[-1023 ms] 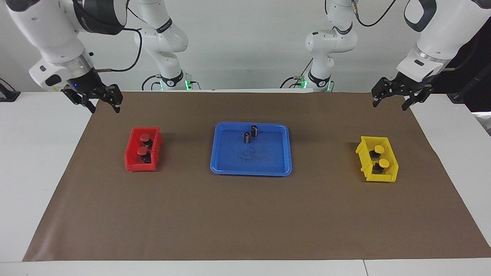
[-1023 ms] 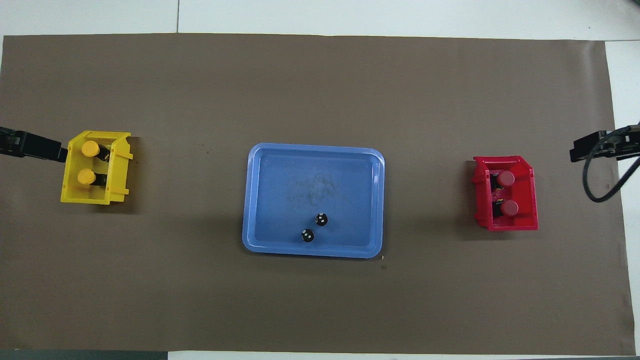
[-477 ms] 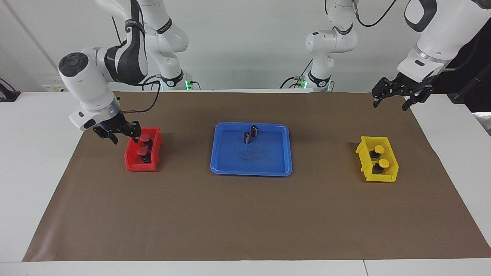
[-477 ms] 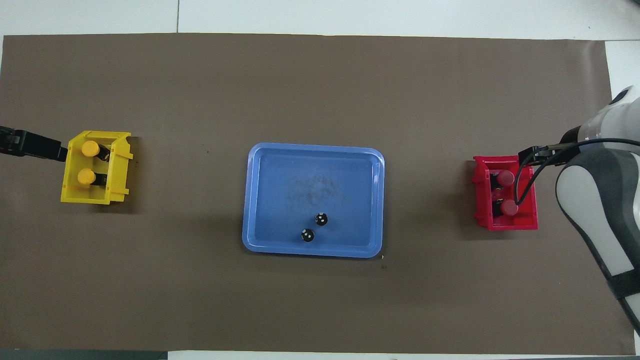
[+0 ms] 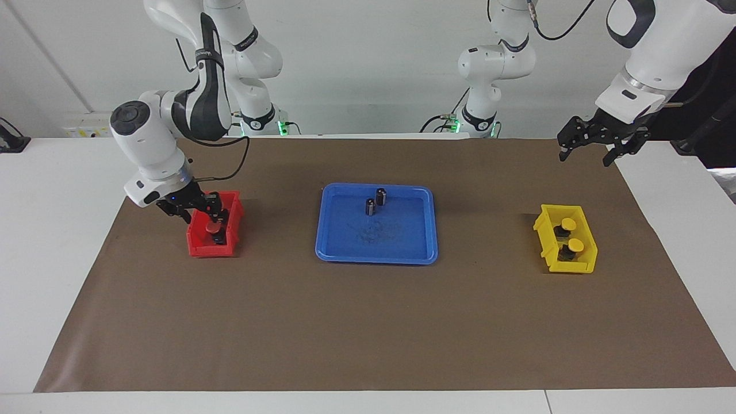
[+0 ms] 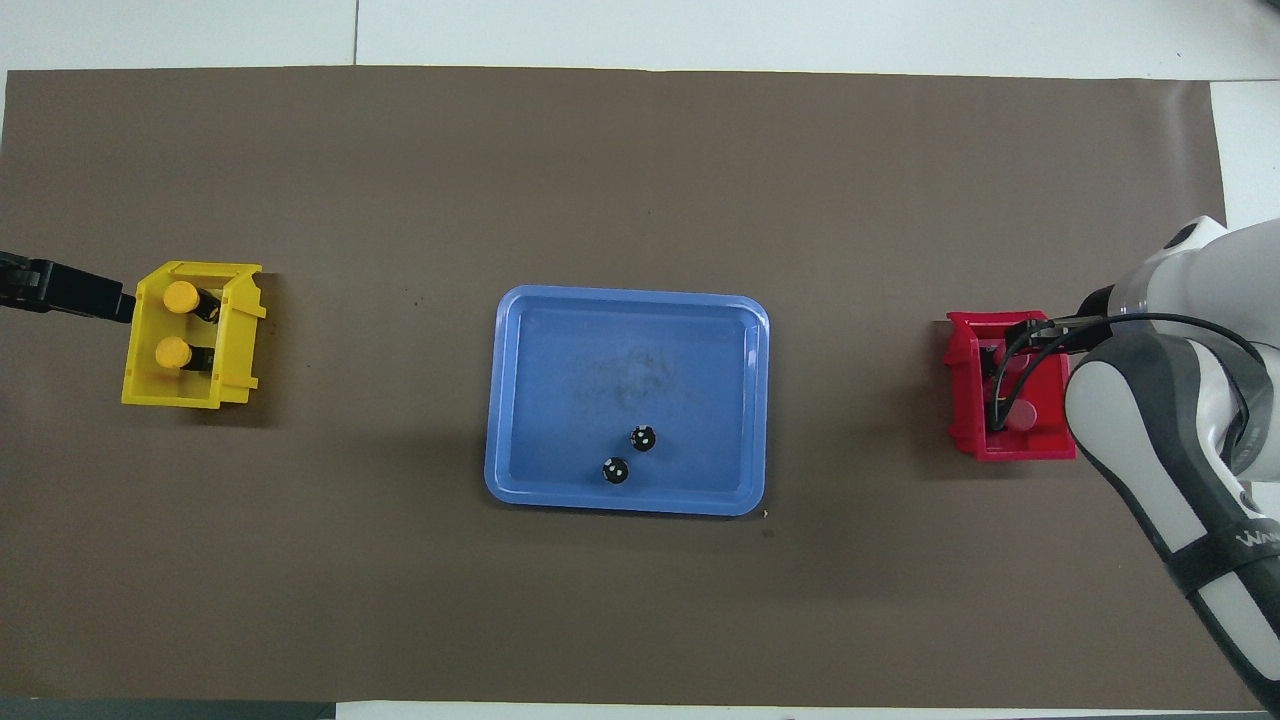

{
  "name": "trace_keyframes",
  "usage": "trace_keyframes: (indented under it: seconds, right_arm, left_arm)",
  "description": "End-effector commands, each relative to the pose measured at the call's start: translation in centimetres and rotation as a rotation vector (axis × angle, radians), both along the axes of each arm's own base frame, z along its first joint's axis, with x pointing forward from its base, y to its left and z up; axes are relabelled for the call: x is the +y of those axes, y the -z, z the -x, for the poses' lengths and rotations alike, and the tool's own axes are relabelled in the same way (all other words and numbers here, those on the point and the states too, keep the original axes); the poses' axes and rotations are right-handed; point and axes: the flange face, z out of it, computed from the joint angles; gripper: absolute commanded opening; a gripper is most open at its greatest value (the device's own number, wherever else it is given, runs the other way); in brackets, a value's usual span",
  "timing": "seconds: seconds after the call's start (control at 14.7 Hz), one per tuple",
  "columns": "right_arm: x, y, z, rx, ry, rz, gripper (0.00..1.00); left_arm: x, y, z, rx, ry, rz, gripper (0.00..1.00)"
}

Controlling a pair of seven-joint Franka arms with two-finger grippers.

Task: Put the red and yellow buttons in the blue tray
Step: 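Reach the right gripper into the red holder and grasp a red button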

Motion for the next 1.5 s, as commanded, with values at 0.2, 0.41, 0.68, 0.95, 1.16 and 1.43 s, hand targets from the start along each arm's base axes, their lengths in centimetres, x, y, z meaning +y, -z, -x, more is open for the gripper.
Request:
trace_keyframes:
  seconds: [0.2, 0.41, 0.68, 0.95, 1.16, 1.43]
  right_arm:
    - [0.7, 1.1, 0.3, -0.029, -0.017, -0.014, 0.66]
    - [0.7, 1.5, 0.6, -0.041, -0.021, -0.012, 0.65]
    - [0.6, 3.0, 0.4, -0.024, -0.022, -0.014, 0.65]
    - [0.6, 3.5, 0.3, -0.020, -0.023, -0.014, 0.65]
    - [0.2, 3.9, 0.6, -0.012, -0.025, -0.015, 0.63]
    - [-0.3, 4.9, 0.6, -0.017, -0.047, -0.014, 0.42]
  left_arm:
    - [0.6, -0.2, 0.3, -0.005, -0.015, -0.020, 1.00]
    - [3.7, -0.2, 0.4, 0.005, -0.078, -0.019, 1.00]
    - [3.9, 0.4, 0.7, 0.020, -0.078, -0.020, 1.00]
    - [4.0, 3.5, 2.0, -0.043, -0.063, -0.025, 1.00]
    - [4.9, 3.4, 2.2, -0.037, -0.060, -0.026, 1.00]
    - [4.8, 3.3, 2.3, -0.028, -0.060, -0.026, 1.00]
